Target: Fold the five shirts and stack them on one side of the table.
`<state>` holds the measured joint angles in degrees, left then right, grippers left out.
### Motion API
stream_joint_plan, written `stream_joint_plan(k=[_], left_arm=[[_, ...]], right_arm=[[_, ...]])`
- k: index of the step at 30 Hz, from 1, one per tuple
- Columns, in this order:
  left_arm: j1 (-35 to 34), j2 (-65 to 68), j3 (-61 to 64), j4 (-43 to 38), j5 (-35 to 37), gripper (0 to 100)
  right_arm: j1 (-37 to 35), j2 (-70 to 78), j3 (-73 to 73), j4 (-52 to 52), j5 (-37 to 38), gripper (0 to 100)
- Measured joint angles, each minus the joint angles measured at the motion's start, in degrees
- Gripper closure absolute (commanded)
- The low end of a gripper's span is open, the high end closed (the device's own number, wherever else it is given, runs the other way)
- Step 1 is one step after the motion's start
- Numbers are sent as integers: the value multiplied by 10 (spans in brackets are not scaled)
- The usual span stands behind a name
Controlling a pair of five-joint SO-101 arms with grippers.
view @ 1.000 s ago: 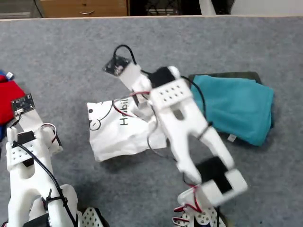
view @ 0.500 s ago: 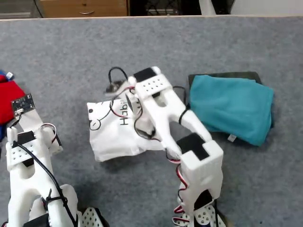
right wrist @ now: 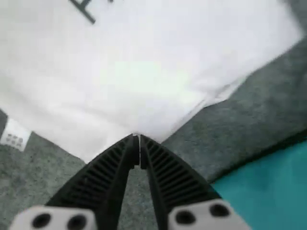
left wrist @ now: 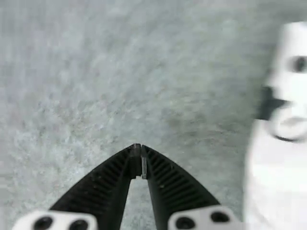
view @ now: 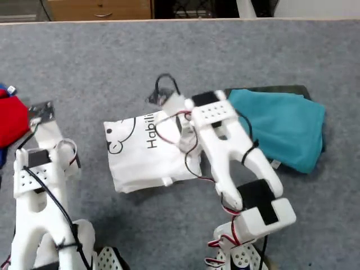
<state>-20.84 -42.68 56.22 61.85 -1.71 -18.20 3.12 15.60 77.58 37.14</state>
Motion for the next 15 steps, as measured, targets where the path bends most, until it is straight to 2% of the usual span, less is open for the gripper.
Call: stream_joint_plan(k=[3, 5, 9, 11, 15], left_arm=[[60, -55, -72, 50, -8, 970], [115, -81, -97, 55, -8, 970], [219, -61, -69, -16, 11, 971], [223, -24, -46, -65, 31, 971], [192, 45, -42, -105, 89, 971]], right_arm=[[1, -6, -86, 46, -5, 985], [0, -6, -145, 82, -7, 985], [0, 32, -237, 103, -15, 985], [0, 73, -261, 94, -34, 985], [0, 186, -305, 59, -71, 985]])
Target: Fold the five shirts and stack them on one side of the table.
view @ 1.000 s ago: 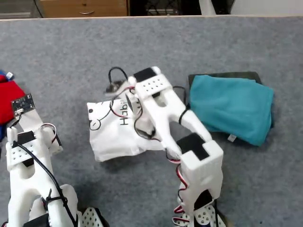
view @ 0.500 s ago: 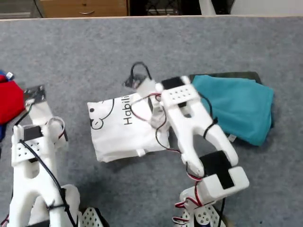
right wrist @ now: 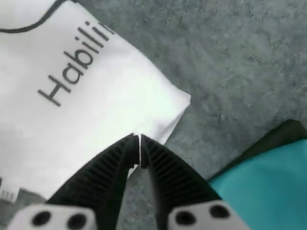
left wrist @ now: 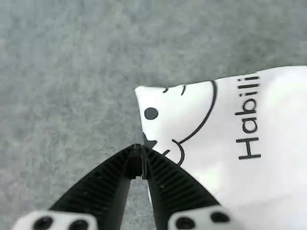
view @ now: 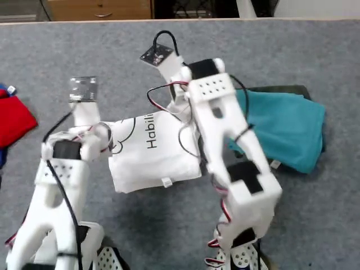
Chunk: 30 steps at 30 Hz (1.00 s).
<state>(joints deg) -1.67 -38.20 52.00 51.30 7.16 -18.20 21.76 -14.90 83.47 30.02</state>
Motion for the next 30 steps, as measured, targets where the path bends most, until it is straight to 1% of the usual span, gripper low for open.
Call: stream_joint_plan(k=[3, 6, 8, 9, 14, 18, 21, 23, 26, 29, 30], left_arm=[[-2, 55, 27, -62, 28, 971], [-2, 115, 74, -157, 33, 972], [-2, 157, 86, -221, 33, 972], [-2, 171, 86, -237, 35, 972], [-2, 182, 86, -246, 37, 972], [-2, 184, 86, -246, 37, 972], [-2, 184, 86, -246, 37, 972], [-2, 182, 86, -246, 37, 972], [-2, 155, 93, -246, 37, 972], [-2, 120, 113, -246, 37, 972], [-2, 107, 120, -246, 37, 972]], right_arm=[[2, 91, -44, -10, -6, 985], [22, 175, -98, -9, -6, 985], [27, 207, -137, 17, -8, 985], [27, 210, -158, 38, -7, 985], [21, 214, -286, 154, -7, 985], [23, 205, -337, 171, -7, 985], [23, 158, -331, 172, -7, 985], [23, 102, -298, 172, -7, 984], [23, 6, -196, 172, -11, 984], [14, -81, -57, 170, -53, 984], [9, -102, -2, 151, -75, 984]])
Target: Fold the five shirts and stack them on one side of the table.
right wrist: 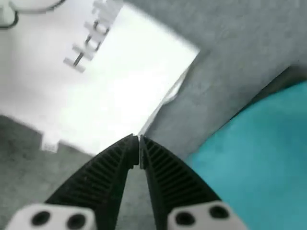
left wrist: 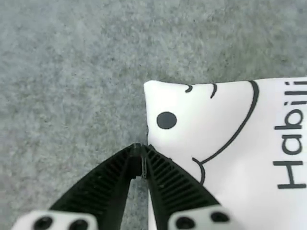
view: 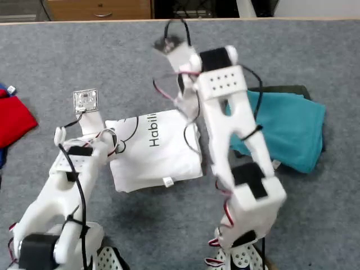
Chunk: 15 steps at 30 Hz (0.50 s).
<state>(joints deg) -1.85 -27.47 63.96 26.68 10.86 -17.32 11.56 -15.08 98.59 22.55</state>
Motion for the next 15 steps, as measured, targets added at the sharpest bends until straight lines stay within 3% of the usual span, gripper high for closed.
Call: stream_joint_plan(k=[3, 8, 15], left_arm=[[0, -28, 11, 0, 0, 972], [0, -6, 11, -4, 0, 972], [0, 127, -72, 34, 0, 973]], right_arm=[[-10, -34, 172, -86, -55, 984], [-15, -50, 405, -247, -70, 984], [4, -69, 477, -336, -69, 984]])
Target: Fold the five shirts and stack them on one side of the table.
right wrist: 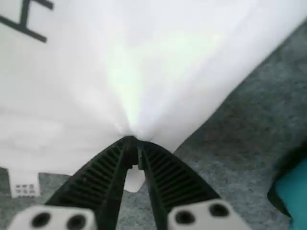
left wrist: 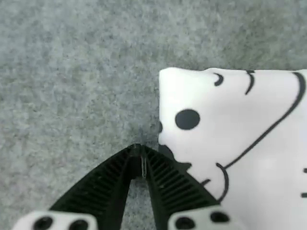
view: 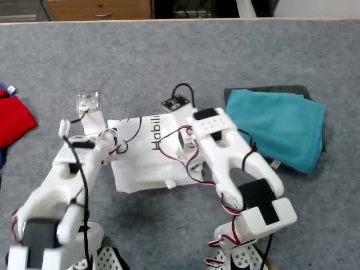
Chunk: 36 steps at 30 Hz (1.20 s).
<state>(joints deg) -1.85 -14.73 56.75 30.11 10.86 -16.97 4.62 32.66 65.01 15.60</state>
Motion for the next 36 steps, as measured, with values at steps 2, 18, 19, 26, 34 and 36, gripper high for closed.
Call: stream_joint_plan(k=[2, 18, 19, 26, 34, 36], left_arm=[[0, 22, -17, 9, -4, 973], [-32, -129, 39, 21, -16, 971], [-41, -156, 49, 21, -16, 971], [-73, -294, 120, 21, 10, 970], [-74, -317, 127, 22, 11, 970], [-74, -317, 127, 22, 11, 970]], right_arm=[[6, -7, -1, 6, -2, 984], [4, -200, -113, 219, -77, 983], [4, -202, -109, 221, -105, 979], [-29, -181, -61, 167, -292, 669], [-97, -93, -59, 113, -429, 490], [-101, -59, -59, 84, -448, 490]])
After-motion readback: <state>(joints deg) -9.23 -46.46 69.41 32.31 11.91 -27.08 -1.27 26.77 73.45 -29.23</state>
